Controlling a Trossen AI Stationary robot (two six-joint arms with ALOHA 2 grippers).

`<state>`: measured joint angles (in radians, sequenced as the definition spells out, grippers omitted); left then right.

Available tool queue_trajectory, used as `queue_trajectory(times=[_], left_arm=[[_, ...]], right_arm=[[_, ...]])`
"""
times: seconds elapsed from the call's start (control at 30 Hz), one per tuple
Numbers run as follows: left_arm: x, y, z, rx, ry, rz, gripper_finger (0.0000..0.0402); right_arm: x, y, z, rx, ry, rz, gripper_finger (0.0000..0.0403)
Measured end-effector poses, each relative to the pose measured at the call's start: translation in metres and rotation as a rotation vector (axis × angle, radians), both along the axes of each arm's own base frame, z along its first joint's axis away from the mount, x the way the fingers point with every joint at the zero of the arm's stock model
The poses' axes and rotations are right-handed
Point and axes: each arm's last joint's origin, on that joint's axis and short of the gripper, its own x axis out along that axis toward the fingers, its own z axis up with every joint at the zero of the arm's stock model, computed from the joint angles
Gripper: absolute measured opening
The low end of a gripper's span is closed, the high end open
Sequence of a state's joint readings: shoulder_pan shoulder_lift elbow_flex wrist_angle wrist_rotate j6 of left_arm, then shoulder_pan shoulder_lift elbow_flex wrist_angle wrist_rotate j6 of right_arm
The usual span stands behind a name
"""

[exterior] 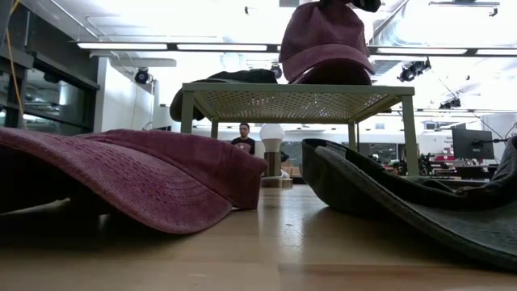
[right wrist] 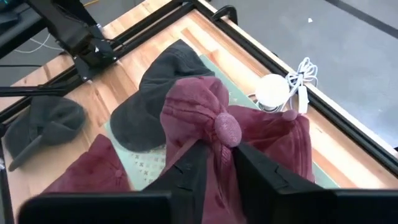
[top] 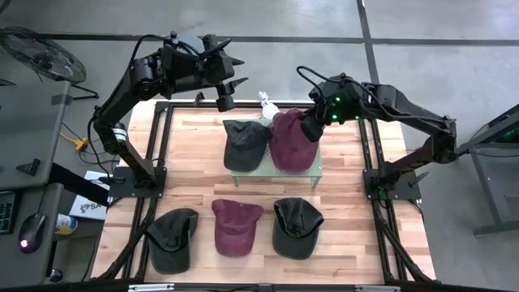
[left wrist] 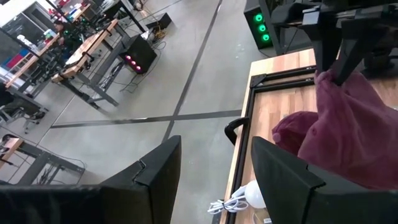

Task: Pick & Place hat
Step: Stack the top red cap on top of the red cap on the shelf, then adjust the black cap on the shelf

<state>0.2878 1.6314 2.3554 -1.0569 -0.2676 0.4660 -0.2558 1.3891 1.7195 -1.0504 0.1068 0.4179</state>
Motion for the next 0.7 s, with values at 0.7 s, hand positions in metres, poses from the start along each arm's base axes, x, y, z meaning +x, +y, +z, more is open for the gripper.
queue_trajectory(times=[0.7], left_arm=[[-0.003,-0.001,-0.009,-0.041,0.084,0.017,0.0190]], right_arm=[[0.013,-0.004,0.015,-0.090,-0.174,0.085,0.0149]])
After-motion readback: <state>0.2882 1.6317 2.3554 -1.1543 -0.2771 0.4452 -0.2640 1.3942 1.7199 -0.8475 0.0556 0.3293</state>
